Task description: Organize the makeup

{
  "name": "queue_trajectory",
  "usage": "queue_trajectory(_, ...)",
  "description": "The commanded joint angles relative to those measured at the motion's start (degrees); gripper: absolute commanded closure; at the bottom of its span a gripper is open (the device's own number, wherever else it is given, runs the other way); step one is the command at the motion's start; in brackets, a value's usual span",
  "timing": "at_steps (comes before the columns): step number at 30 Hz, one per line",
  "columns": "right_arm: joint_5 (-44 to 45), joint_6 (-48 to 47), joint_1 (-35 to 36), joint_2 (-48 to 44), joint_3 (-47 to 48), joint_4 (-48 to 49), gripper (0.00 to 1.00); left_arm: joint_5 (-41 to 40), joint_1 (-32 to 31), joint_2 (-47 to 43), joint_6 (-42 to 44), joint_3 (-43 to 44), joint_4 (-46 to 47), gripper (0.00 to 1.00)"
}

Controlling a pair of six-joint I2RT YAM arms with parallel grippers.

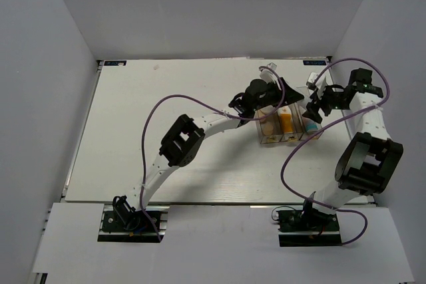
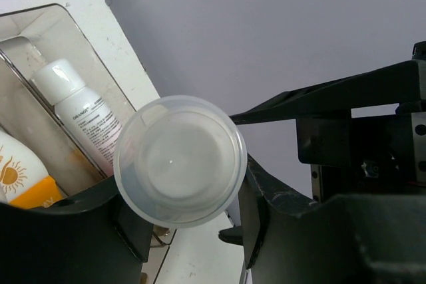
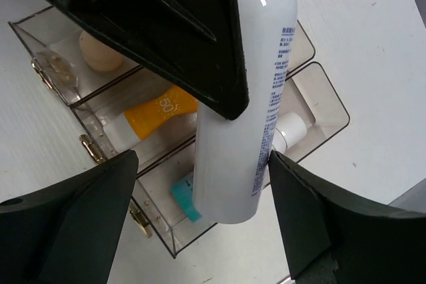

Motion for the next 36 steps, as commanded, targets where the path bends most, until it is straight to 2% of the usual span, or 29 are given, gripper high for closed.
queue_trajectory(1,0.1,2.67,0.89,-1.66,-2.63,6.94,0.16,1.92,-0.5,-6.89,0.04,1.64,2.81,0.95)
queue_trajectory(7,3.52,6.7,4.14,-0.78,-3.96,12.75,0.22,2.63,-0.5,-6.98,-0.23,1.37,3.07,0.95)
queue_trajectory(11,5.89,9.88,5.55,-1.39,-6.58,20.47,0.3,2.72,-1.03,-7.33,-0.23,1.28,2.9,0.96)
queue_trajectory(13,6.78,10.32,6.69,-1.57,-6.86,21.29,0.34,2.8,-1.03,-7.42,-0.31,1.2,2.9,0.96)
queue_trajectory(16,6.69,9.62,7.13,-0.87,-5.89,19.54,0.59,2.54,-1.03,-7.5,-0.49,1.02,2.9,0.95)
queue_trajectory(17,6.6,9.27,7.22,-0.69,-5.54,18.4,0.7,2.37,-1.03,-7.59,-0.4,1.02,2.81,0.95)
queue_trajectory(19,6.43,8.66,7.13,-0.78,-5.45,17.34,0.79,1.67,-1.03,-7.94,-0.4,0.93,2.55,0.94)
queue_trajectory(20,6.43,8.13,7.13,-1.3,-5.8,17.07,0.79,1.4,-1.03,-8.03,-0.4,0.93,2.28,0.93)
queue_trajectory(23,6.6,7.51,7.04,-2.18,-6.59,16.81,0.82,0.35,-1.03,-8.21,-0.58,0.84,2.02,0.86)
queue_trajectory(25,6.34,7.16,6.95,-2.54,-6.94,16.28,0.88,-0.01,-1.03,-8.03,-1.28,0.84,2.19,0.65)
queue_trajectory(27,5.9,6.98,6.95,-2.71,-6.86,15.58,0.9,-0.97,-1.03,-8.12,-1.72,0.67,2.19,0.46)
queue_trajectory(32,5.64,8.04,6.6,-3.15,-7.12,15.31,0.92,-3.78,-0.33,-10.49,-2.51,-1.52,2.01,0.28)
queue_trajectory(36,4.93,8.21,6.25,-3.59,-7.38,14.52,0.94,-7.2,0.99,-14.35,-4.01,-9.06,3.95,0.19)
